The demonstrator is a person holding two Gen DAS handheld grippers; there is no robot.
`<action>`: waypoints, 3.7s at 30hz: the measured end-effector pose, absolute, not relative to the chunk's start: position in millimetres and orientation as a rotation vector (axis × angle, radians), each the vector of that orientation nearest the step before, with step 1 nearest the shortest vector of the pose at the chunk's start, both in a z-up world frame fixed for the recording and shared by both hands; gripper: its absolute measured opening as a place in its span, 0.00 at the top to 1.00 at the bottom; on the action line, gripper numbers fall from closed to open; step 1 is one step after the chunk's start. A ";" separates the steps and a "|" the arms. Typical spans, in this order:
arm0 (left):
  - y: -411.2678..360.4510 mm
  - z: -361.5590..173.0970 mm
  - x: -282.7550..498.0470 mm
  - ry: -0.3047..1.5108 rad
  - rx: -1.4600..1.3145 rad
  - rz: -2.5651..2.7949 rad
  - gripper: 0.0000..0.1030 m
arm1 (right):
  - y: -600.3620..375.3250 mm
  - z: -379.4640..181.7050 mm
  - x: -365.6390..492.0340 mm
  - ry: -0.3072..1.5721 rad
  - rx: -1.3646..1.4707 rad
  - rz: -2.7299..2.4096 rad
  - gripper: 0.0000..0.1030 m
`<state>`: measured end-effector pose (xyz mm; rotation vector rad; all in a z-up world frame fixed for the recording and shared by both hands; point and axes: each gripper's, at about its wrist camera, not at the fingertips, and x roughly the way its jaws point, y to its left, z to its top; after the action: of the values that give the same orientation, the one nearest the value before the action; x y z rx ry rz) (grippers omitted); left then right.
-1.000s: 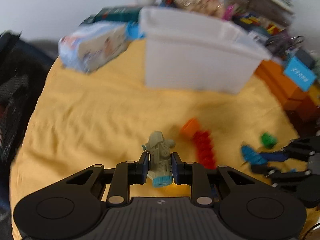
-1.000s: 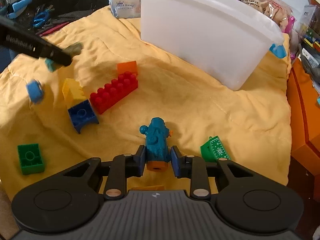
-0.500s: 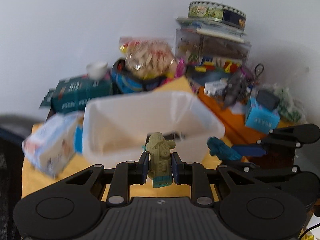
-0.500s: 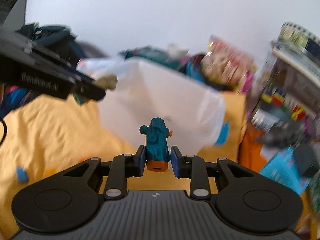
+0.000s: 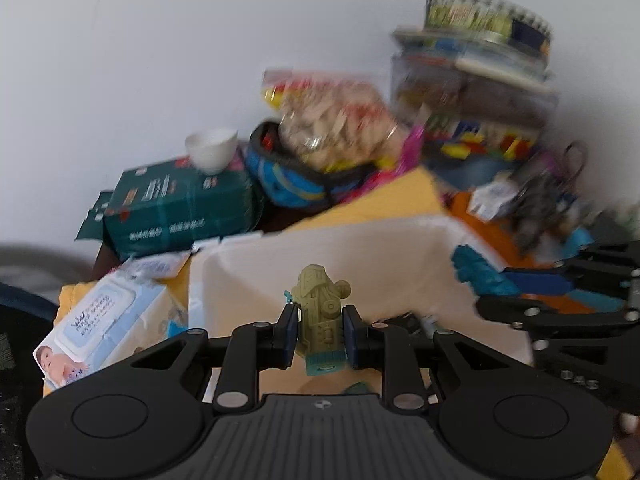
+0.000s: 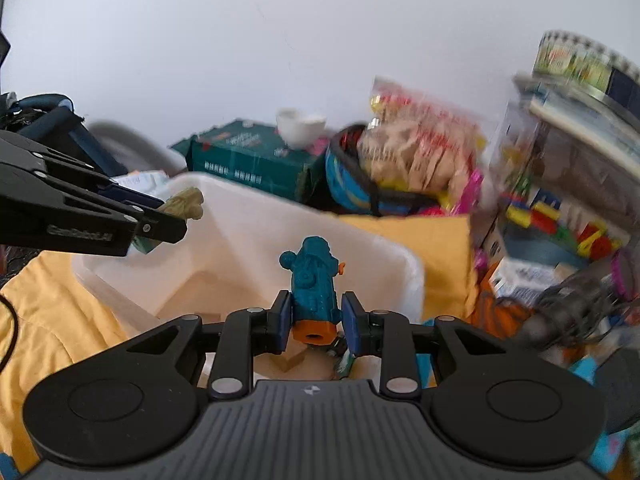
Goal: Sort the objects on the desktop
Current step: 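Carry both figures over the white bin and open both tools, then grasp an orange block with the right tool while the left tool grasps a green block, then carry both blocks over the white bin and open both tools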
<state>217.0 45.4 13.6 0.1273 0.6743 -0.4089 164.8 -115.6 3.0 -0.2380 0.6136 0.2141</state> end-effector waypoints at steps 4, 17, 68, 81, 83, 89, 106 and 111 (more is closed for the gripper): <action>48.7 -0.7 220.0 0.717 0.109 -0.402 0.63 | -115.5 -15.6 169.5 0.677 -0.207 0.220 0.69; 50.7 14.3 131.5 0.697 0.147 -0.461 0.55 | -136.4 6.0 96.8 0.572 -0.325 0.267 0.70; 60.6 -99.9 -63.0 1.059 0.069 -0.414 0.66 | -127.7 -94.9 -43.8 0.832 -0.487 0.542 0.74; 55.3 -10.5 1.9 0.756 0.094 -0.419 0.66 | -135.9 -63.6 -22.5 0.748 -0.470 0.475 0.74; 55.0 4.5 16.2 0.710 0.100 -0.414 0.66 | -136.6 -50.8 -14.4 0.712 -0.468 0.459 0.74; 54.2 46.8 61.5 0.588 0.108 -0.412 0.66 | -128.8 -9.1 14.5 0.590 -0.466 0.411 0.74; 39.9 20.7 183.9 0.591 0.169 -0.397 0.62 | -116.3 3.3 145.2 0.551 -0.277 0.250 0.71; 44.5 13.9 179.7 0.601 0.139 -0.436 0.58 | -118.7 -3.7 147.2 0.564 -0.274 0.250 0.66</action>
<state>179.7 44.5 13.9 0.1394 0.6007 -0.4364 147.2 -118.7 -3.7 -0.2738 0.5641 0.2498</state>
